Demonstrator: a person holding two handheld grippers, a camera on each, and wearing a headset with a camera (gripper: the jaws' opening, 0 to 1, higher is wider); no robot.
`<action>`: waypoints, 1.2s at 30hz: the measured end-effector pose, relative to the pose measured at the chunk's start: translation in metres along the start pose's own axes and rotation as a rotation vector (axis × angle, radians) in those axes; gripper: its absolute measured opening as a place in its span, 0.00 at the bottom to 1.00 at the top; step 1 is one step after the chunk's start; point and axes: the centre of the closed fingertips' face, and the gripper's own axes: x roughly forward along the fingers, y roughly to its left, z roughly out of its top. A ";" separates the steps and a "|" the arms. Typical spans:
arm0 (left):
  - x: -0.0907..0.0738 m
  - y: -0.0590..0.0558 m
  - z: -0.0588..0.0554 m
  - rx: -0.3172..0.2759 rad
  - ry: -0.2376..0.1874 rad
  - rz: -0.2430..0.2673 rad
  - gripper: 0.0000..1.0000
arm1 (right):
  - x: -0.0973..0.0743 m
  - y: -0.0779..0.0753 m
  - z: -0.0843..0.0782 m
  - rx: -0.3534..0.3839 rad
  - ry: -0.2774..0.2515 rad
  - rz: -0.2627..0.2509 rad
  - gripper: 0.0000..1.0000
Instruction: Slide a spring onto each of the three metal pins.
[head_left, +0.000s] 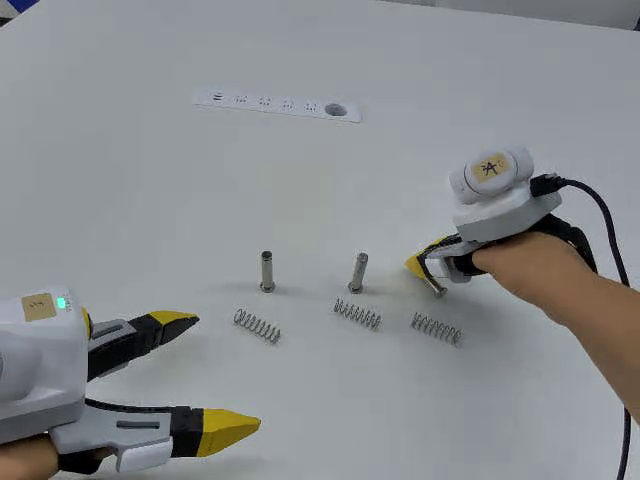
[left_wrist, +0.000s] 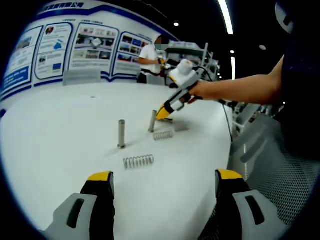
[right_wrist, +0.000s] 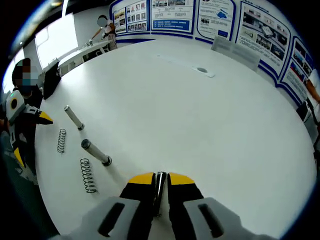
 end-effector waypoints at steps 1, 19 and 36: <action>0.000 0.000 0.000 0.000 0.001 0.000 0.84 | 0.001 0.000 0.000 0.000 0.005 0.001 0.11; -0.001 0.002 0.001 -0.002 -0.010 0.004 0.83 | 0.005 0.000 -0.004 -0.046 0.065 -0.006 0.09; 0.000 -0.001 0.002 0.025 0.005 -0.010 0.83 | -0.040 0.006 0.000 0.037 -0.061 -0.013 0.09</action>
